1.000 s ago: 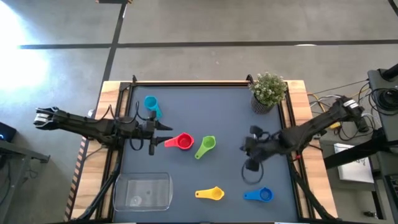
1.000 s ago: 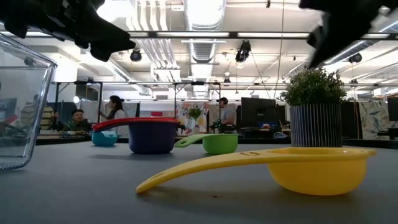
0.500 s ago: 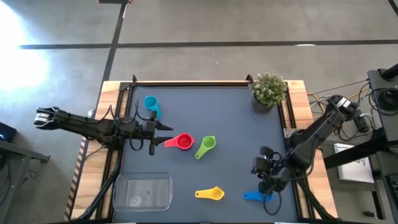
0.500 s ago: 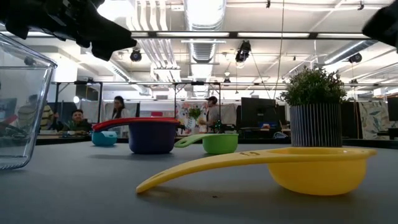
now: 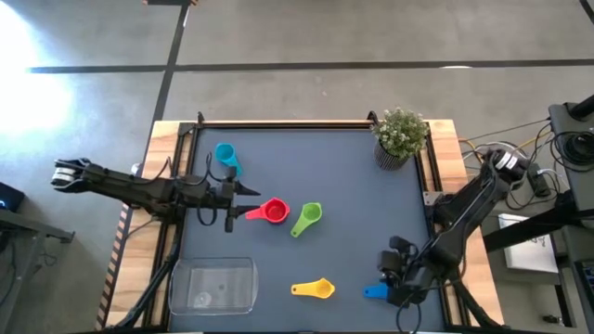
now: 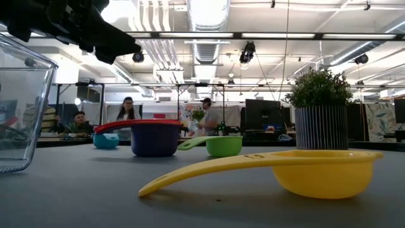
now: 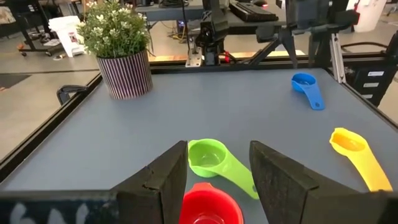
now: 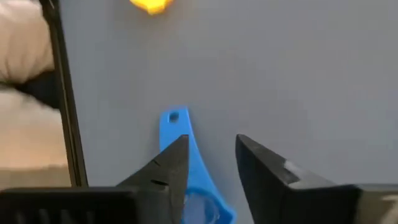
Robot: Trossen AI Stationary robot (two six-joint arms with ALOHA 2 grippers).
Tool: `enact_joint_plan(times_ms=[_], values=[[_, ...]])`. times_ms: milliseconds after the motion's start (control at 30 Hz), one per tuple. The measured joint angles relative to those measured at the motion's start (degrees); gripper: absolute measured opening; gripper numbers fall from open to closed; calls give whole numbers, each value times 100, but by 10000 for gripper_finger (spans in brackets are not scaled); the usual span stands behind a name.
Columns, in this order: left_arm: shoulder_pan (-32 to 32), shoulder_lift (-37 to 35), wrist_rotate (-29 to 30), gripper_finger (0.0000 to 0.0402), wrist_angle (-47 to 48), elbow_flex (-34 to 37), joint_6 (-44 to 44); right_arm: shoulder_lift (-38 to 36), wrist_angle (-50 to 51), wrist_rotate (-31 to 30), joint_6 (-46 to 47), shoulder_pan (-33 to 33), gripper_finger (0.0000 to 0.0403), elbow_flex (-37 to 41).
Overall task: Nest measuring cups in basket
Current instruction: Stack the blue measuring cup on top of the green measuring cup
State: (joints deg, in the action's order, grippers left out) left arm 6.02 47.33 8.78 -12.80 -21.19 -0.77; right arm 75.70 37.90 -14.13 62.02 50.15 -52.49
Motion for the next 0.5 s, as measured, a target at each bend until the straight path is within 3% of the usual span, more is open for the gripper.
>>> enact_joint_plan(times_ms=[200,500], values=[[0,130,-92,155,-139,-4,-1,280,-267,257,207,86,164,0],[0,136,-243,155,-242,-9,8,361,108,274,1066,501,180,-2]])
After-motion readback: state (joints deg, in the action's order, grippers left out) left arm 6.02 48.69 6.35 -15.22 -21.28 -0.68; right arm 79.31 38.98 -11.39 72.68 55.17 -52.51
